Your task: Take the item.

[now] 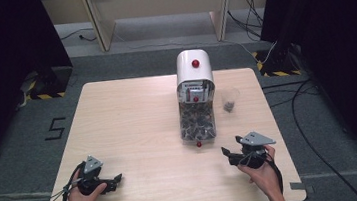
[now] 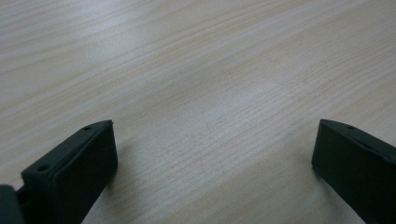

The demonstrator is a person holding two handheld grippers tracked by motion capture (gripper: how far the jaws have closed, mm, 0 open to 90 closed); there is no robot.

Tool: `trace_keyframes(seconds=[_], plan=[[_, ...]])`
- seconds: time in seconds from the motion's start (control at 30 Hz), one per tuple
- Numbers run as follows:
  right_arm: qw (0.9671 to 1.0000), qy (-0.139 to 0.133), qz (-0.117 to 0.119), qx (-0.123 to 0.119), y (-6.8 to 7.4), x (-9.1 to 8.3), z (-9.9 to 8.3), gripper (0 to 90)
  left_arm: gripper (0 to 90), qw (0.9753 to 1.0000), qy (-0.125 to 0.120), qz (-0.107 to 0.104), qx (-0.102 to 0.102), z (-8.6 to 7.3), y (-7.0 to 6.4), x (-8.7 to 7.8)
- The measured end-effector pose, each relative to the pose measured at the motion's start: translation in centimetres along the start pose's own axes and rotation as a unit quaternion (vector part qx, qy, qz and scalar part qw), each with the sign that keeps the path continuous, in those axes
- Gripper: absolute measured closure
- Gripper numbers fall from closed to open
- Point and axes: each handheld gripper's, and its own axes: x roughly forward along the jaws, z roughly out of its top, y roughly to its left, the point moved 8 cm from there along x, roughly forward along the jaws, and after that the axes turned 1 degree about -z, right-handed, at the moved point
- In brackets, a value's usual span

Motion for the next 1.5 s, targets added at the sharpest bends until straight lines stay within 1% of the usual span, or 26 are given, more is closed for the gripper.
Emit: trace_keyframes(seconds=[0.27,0.33,0.8,0.9,1.0,1.17,1.5], plan=[[0.9998,0.018,0.006,-0.003,0.6,0.4,-1.2,29.2,0.0,1.0000,0.000,0.000,0.000,0.0,0.0,0.0],[0.9997,0.023,0.005,0.001,0.8,0.4,-1.5,28.4,0.0,1.0000,0.000,0.000,0.000,0.0,0.0,0.0],[0.9993,0.036,0.011,-0.003,1.4,0.2,-2.7,28.2,0.0,1.0000,0.000,0.000,0.000,0.0,0.0,0.0],[0.9991,0.040,0.011,0.000,1.6,0.1,-3.0,28.1,0.0,1.0000,0.000,0.000,0.000,0.0,0.0,0.0],[0.9990,0.043,0.011,-0.004,1.7,0.0,-3.3,28.0,0.0,1.0000,0.000,0.000,0.000,0.0,0.0,0.0],[0.9990,0.043,0.012,0.000,2.0,-0.4,-3.7,28.0,0.0,1.0000,0.000,0.000,0.000,0.0,0.0,0.0],[0.9991,0.041,0.014,-0.001,2.5,-1.2,-4.3,27.9,0.0,1.0000,0.000,0.000,0.000,0.0,0.0,0.0]])
